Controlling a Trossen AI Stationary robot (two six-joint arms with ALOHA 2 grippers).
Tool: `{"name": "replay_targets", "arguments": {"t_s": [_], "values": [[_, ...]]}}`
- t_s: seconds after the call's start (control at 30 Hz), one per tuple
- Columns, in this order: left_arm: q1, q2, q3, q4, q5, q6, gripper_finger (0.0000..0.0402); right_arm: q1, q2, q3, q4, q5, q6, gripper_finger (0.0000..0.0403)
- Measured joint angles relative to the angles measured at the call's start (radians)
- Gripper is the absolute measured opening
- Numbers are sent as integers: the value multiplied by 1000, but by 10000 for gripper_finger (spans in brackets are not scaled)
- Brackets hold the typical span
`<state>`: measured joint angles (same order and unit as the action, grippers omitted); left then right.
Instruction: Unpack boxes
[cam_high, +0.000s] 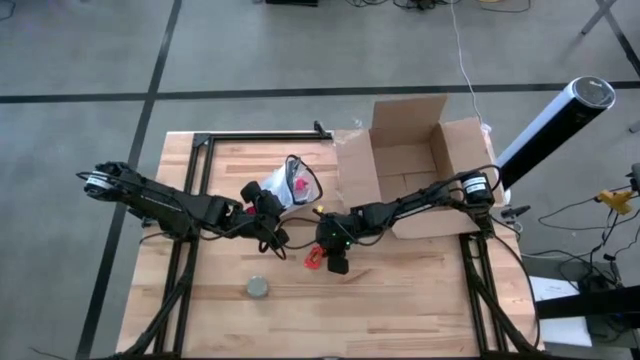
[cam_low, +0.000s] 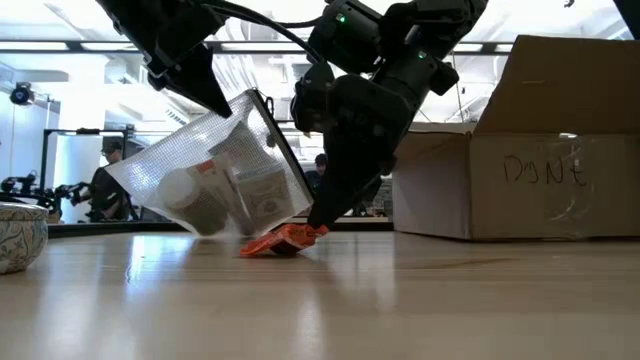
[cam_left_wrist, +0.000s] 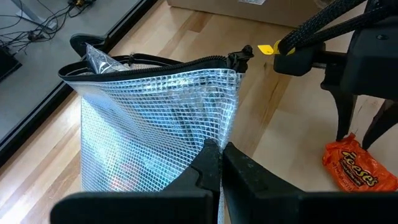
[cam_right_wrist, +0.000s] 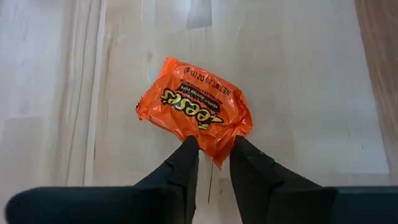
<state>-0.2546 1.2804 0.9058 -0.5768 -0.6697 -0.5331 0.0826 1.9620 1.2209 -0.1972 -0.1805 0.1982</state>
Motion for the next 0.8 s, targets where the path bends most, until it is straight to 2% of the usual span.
{"name": "replay_targets", "arguments": {"t_s": [0.17,0.53,0.63,0.8], "values": [[0,0,0,0,0,0,0,0,3,0,-7,-2,0,56],[0,1,0,0,0,0,0,0,3,0,-6,-2,0,141],[0,1,0,0,0,0,0,0,3,0,-6,-1,0,139],[0,1,0,0,0,0,0,0,3,0,-6,0,0,105]]}}
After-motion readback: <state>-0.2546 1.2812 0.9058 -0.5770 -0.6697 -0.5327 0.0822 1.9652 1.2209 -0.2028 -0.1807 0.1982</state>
